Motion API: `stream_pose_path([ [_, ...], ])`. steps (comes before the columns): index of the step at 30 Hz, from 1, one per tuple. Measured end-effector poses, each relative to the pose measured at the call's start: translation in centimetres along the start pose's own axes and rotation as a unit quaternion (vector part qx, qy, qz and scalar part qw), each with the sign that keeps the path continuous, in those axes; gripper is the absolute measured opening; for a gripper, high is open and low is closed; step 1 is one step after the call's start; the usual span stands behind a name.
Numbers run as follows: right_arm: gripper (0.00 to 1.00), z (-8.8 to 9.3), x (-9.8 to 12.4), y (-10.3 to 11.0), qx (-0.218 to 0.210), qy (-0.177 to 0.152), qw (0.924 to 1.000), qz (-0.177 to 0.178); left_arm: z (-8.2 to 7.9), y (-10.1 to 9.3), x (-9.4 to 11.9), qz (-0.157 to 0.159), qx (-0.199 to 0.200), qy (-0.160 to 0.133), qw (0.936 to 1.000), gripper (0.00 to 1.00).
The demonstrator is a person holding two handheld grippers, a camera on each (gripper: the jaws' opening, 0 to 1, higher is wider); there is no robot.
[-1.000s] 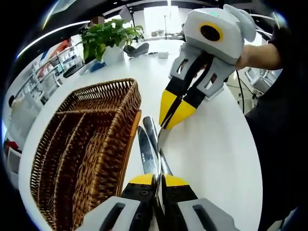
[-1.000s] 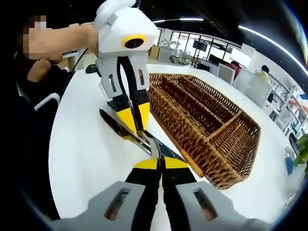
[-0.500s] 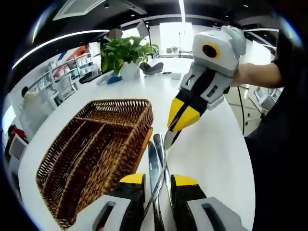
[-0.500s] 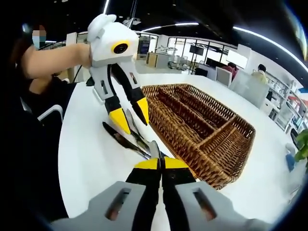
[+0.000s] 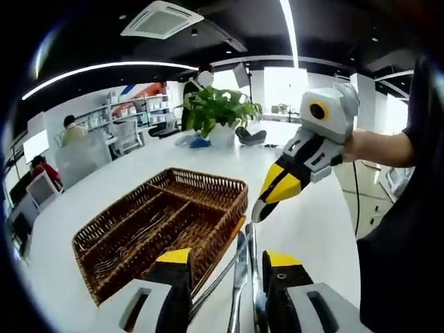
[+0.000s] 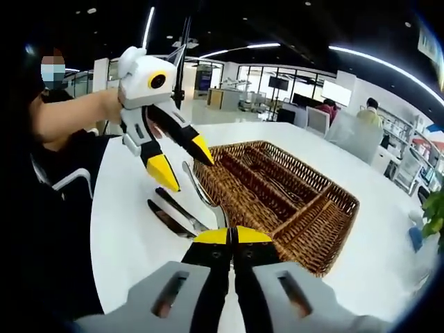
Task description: Arrange the knives, forks, and spoons in their matching storage slots by inserting each utensil handle-first until every utensil is classified and aligned in the correct compartment
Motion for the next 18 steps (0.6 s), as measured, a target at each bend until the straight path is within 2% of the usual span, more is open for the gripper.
stream_pose_path([
  [3,0.0,-0.5,0.0,-0.2,-0.001,-0.004,1.0,0.0,-0.1,0.4,0.8,-0.01,0.007,-0.009,0.9999,0.44],
  [12,0.0,-1.9,-0.1,-1.3,-0.004,-0.018,0.9998,0.005,0.1,0.8,2.4,-0.042,0.035,-0.047,0.9974,0.59],
  [18,0.0,-2.7,-0.3,-2.5,-0.005,-0.027,0.9996,0.011,0.4,1.1,3.5,-0.069,0.069,-0.071,0.9927,0.7],
])
Point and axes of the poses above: the point that each gripper's makers call its tool centre point, and the gripper's own axes: x roughly backward along the fingers, y roughly to its left, z roughly out of its underside, the point moved 5 cm from there along x, roughly backward along the fingers, and after that the axes turned 8 degrees about z, right-handed, at the moved point
